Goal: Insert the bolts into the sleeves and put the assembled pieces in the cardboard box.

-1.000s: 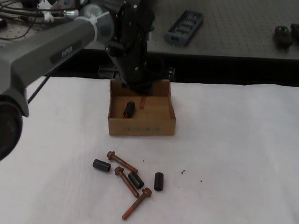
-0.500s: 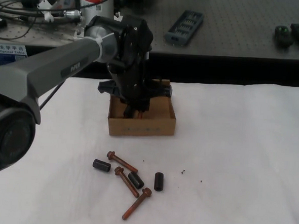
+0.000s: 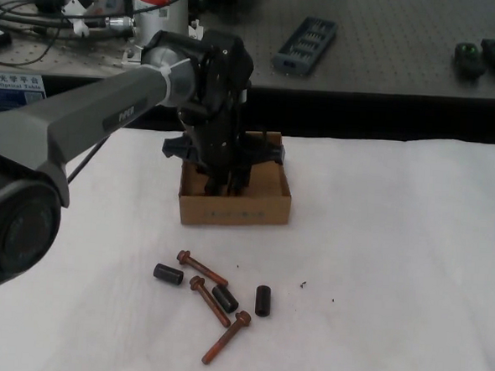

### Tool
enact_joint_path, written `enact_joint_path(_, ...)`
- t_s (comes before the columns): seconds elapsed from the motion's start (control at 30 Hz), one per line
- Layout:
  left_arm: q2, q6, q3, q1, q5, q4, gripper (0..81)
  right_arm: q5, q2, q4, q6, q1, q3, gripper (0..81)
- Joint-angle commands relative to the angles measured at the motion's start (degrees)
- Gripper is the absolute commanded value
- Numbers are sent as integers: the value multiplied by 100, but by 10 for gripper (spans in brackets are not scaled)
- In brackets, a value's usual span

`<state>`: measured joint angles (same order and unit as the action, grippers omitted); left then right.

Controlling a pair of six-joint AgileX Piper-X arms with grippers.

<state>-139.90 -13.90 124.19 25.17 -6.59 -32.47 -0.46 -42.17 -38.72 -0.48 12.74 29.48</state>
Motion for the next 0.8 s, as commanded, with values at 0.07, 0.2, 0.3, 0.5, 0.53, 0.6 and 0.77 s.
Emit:
enact_joint_path(0.07,29,-66,117,-1,39,-91,312,-9,71,-2,-57,-17,65,39)
enact_joint_path(0.2,186,-66,117,-1,-10,-131,250,-9,71,-2,-57,-17,65,39)
enact_joint_path(0.3,441,-66,117,-41,-9,-128,219,-169,68,31,-278,-6,65,39)
enact_joint_path(0.5,1112,-66,117,-327,-774,-402,209,-724,-99,92,-1185,11,206,39)
enact_joint_path(0.53,1234,-39,117,-385,-703,-605,209,-812,-150,92,-1185,11,255,37)
enact_joint_path(0.6,1446,147,117,-491,-449,-1061,209,-1017,-288,109,-1196,11,429,37)
enact_joint_path(0.77,1800,790,117,-763,-74,-2295,209,-1637,-759,191,-1202,11,992,37)
